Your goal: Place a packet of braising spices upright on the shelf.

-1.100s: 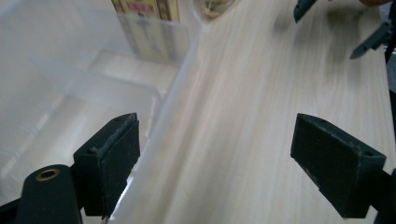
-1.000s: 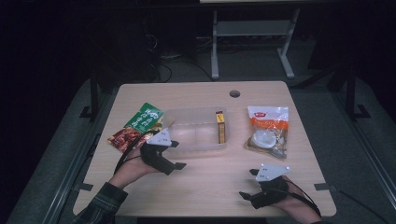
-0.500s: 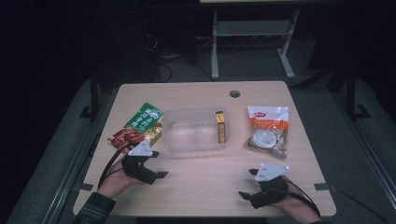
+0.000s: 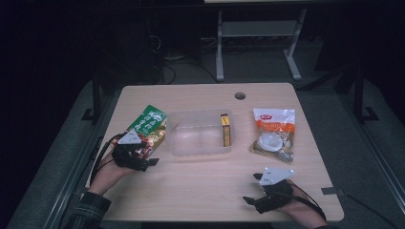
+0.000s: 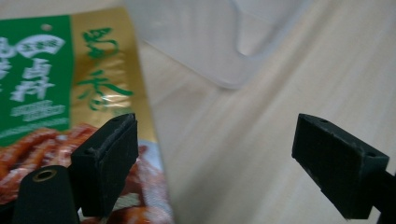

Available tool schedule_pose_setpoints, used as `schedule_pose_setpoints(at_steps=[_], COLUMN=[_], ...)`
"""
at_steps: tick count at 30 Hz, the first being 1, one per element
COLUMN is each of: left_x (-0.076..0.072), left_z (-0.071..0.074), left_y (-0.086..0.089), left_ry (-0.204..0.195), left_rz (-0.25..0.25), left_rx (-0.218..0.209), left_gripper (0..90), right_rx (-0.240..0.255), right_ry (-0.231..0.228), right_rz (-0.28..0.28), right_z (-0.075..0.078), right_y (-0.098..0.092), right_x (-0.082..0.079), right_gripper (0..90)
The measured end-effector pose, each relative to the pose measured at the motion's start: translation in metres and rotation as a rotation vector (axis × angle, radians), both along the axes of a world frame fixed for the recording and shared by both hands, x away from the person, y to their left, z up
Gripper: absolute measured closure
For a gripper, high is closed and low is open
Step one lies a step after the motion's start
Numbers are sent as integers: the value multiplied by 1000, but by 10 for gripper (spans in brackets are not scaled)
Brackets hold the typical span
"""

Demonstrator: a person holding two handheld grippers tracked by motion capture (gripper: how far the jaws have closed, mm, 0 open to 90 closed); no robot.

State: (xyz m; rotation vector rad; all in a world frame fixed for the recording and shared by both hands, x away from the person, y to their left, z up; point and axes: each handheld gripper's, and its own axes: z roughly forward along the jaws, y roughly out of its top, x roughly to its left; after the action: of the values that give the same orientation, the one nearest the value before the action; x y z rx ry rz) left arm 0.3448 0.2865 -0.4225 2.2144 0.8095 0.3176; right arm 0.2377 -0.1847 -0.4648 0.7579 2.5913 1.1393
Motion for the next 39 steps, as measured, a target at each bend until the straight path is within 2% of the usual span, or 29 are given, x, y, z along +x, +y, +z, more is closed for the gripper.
schedule_pose_setpoints(at_steps=[3,8,9,12,13,15,17,21,25,30,35,39], left_x=[9,24,26,36,40,45,52,64,76,90,100,105], left_z=[2,3,3,4,4,3,2,1,-3,-13,-29,-37], left_y=[6,16,18,24,26,29,32,39,49,60,72,76], left_ry=[-4,-16,-21,-31,-31,-42,-34,-50,-47,-23,15,41], left_rz=[40,58,75,81,97,110,128,163,192,224,264,271], left_rx=[-28,0,-12,30,36,34,44,21,25,32,7,-2], left_gripper=[135,132,132,131,128,128,127,128,127,126,125,125], right_rx=[1,1,-1,0,2,2,1,1,-3,-5,-5,-5], right_ry=[-1,5,7,8,9,14,14,17,27,32,34,38], right_rz=[-1,-5,-6,-10,-12,-13,-15,-21,-22,-27,-37,-45], right_z=[0,0,0,0,-1,-1,-1,-2,-3,-4,-5,-5], right_y=[0,1,1,1,1,1,1,1,2,3,1,0], right_x=[0,1,1,1,2,2,3,3,3,4,6,6], right_gripper=[141,140,140,140,140,140,140,140,140,141,143,143])
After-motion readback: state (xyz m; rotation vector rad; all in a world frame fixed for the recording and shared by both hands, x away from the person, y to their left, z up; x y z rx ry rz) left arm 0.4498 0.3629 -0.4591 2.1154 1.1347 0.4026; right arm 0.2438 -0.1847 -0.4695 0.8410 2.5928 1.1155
